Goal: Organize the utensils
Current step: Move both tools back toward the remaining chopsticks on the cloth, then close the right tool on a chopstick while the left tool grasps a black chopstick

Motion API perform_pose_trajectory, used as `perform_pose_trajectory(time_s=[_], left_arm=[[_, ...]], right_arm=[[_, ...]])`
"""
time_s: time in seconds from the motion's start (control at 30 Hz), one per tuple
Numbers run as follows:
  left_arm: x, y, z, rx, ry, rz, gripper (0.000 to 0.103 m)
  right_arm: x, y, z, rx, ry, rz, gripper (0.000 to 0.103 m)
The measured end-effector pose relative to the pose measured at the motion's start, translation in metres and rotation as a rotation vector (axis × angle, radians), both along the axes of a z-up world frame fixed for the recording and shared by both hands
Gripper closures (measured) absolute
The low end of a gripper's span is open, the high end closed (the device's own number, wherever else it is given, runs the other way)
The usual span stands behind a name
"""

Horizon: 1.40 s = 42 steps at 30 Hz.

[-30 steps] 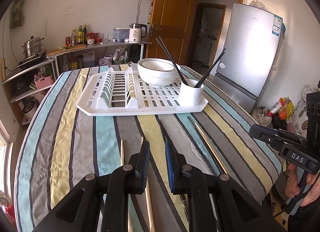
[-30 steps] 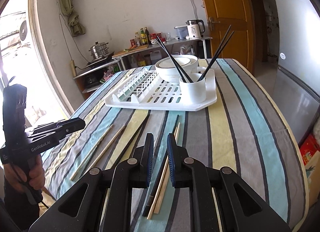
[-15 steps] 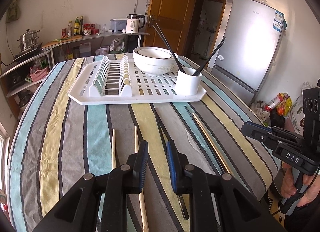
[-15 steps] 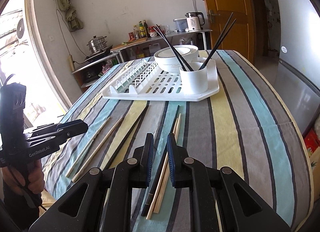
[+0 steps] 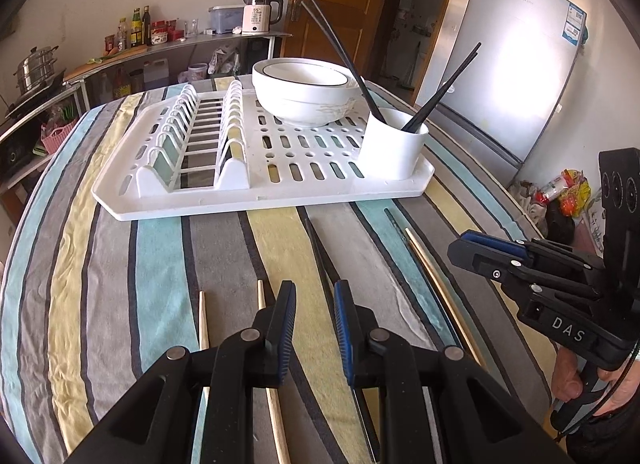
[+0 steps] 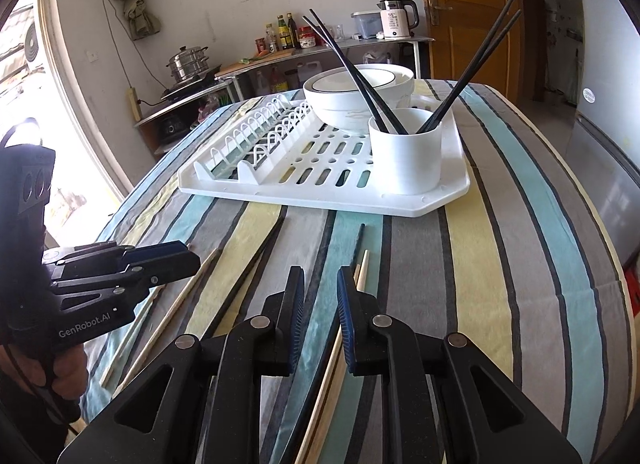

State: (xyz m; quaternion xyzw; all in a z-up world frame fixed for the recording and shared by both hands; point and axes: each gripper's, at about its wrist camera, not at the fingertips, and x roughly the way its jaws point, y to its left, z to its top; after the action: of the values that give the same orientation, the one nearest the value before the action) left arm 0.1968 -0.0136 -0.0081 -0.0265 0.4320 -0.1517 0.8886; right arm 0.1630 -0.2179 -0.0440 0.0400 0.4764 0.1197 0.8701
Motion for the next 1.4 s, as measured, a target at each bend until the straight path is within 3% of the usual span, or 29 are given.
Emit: perform_pose_trajectory(time_s=[0.57, 0.7, 0.97, 1.03, 1.13, 1.2, 1.27, 1.4], left_arm=[[0.047, -0.021, -0.029, 0.038, 0.094, -0.030, 0.084], [0.049, -0.023, -0.029, 0.051, 0.084, -0.030, 0.084], [0.048, -0.040, -0.031, 0.157, 0.028, -0.051, 0.084], [0.047, -0.044, -0.032, 0.183, 0.009, -0.061, 0.084], [0.048, -0.047, -0.033, 0.195, -0.002, -0.059, 0.084], [0.049, -0.047, -0.033, 0.198, -0.007, -0.054, 0.085], [0.051, -0.045, -0.033, 0.211, -0.008, -0.036, 0.097], [0.056, -0.038, -0.031, 0.164, 0.021, -0.022, 0.097]], right_arm=[[0.060, 0.003, -0.041, -0.081, 0.116, 0.014, 0.086], [0.065, 0.002, -0.043, -0.099, 0.120, 0.009, 0.086], [0.064, 0.007, -0.045, -0.140, 0.119, 0.012, 0.087], [0.065, 0.009, -0.045, -0.160, 0.116, 0.014, 0.094], [0.064, 0.008, -0.045, -0.156, 0.114, 0.015, 0.096], [0.064, 0.008, -0.046, -0.154, 0.112, 0.015, 0.097], [0.065, 0.006, -0.046, -0.143, 0.111, 0.012, 0.097], [0.067, 0.005, -0.044, -0.117, 0.112, 0.008, 0.097]])
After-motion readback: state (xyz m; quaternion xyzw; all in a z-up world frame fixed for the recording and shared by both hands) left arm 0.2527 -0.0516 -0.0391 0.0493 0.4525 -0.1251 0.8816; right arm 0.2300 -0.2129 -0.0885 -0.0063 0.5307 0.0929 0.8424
